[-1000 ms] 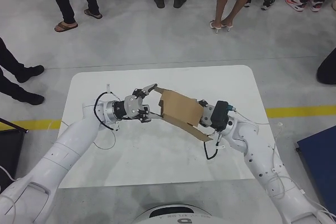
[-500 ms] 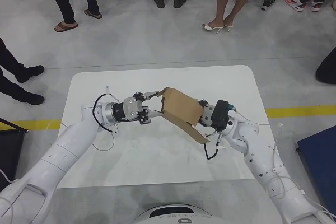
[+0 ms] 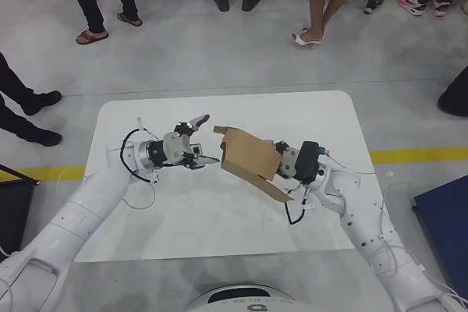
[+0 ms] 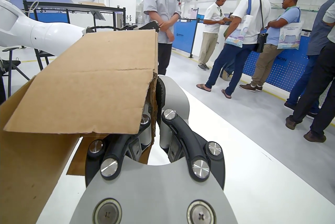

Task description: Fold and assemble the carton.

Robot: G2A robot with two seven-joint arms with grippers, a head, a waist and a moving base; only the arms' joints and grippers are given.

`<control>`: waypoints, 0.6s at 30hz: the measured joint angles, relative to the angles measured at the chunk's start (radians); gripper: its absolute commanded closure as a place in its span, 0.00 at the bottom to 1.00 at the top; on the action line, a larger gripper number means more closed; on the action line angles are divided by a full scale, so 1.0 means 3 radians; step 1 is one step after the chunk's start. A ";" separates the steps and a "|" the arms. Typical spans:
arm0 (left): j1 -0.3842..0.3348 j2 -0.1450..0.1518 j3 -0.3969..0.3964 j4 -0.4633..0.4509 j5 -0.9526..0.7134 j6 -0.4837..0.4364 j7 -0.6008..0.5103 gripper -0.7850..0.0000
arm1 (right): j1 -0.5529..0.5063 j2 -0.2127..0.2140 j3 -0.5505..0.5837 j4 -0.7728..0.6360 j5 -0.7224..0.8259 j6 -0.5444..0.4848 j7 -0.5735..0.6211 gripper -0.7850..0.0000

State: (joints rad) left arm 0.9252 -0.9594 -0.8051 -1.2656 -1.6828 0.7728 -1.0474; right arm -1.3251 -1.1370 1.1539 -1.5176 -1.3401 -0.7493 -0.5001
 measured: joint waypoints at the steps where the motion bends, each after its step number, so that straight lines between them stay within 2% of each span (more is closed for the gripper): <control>1: 0.0000 0.0011 -0.0022 0.0000 -0.0046 -0.0011 -0.0011 0.13 | -0.0001 0.0001 0.0003 0.0000 0.0007 -0.0009 -0.0001 1.00; 5: -0.0059 0.0045 -0.0108 0.0091 -0.0070 -0.0047 -0.0046 0.18 | -0.0004 0.0006 0.0019 -0.0008 0.0022 -0.0038 0.0008 1.00; 9: -0.0159 0.0020 -0.0077 0.0176 -0.0006 -0.0041 -0.0040 0.34 | -0.0001 0.0010 0.0026 -0.0028 0.0027 -0.0052 0.0034 1.00; 18: -0.0408 -0.0179 0.0235 0.0385 0.0078 0.0008 0.0008 0.44 | 0.0005 0.0013 0.0032 -0.0059 0.0026 -0.0041 0.0056 1.00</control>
State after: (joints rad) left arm 0.8028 -1.0131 -0.7346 -1.1502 -1.6593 0.7751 -1.0449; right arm -1.3236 -1.1332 1.1635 -1.5353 -1.3322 -0.7615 -0.4833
